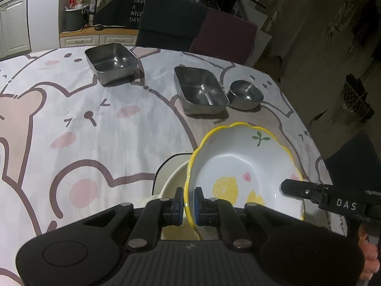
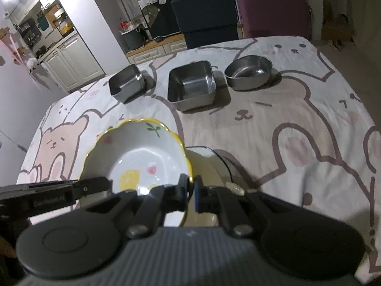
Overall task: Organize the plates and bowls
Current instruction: 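Lower the lemon bowl into the cream bowl and open both grippers, then move both grippers away from the stacked bowls toward the steel trays, then close both grippers on the rim of a rectangular steel tray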
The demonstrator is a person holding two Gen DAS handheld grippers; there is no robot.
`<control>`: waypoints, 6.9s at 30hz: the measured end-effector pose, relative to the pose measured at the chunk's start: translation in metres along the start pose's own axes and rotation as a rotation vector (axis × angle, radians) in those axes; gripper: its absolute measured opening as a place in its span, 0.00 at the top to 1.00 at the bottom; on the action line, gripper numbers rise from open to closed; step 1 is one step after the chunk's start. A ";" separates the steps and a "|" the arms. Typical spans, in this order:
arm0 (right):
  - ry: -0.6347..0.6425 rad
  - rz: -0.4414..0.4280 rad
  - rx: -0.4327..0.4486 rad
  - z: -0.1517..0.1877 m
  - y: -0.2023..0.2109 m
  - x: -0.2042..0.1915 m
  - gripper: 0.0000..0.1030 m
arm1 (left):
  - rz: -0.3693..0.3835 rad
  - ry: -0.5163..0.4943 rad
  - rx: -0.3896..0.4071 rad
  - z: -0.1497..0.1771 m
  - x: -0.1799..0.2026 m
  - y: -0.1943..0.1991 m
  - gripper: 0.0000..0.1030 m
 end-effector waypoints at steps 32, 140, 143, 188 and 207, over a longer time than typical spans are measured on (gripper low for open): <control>-0.029 0.063 -0.153 0.014 -0.047 0.010 0.93 | 0.007 0.007 -0.119 0.021 -0.014 -0.043 0.91; 0.112 0.065 0.077 -0.007 0.028 -0.013 0.00 | -0.087 -0.254 0.182 -0.024 -0.002 0.054 0.00; 0.091 0.058 0.112 -0.021 0.027 -0.015 0.00 | -0.074 -0.240 0.216 -0.044 -0.011 0.055 0.00; -0.454 -0.082 0.105 -0.170 -0.270 -0.157 0.47 | -0.165 -0.028 0.429 -0.220 -0.236 -0.067 0.02; -0.229 -0.012 0.052 -0.178 -0.266 -0.159 0.88 | -0.124 -0.076 0.364 -0.214 -0.230 -0.093 0.31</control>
Point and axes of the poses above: each gripper's, at about its wrist camera, not at the fingertips, and y roughly against the way its jaws point, x to its right, z to its underside, the point moved 7 cm from there along -y, roughly the way its jaws point
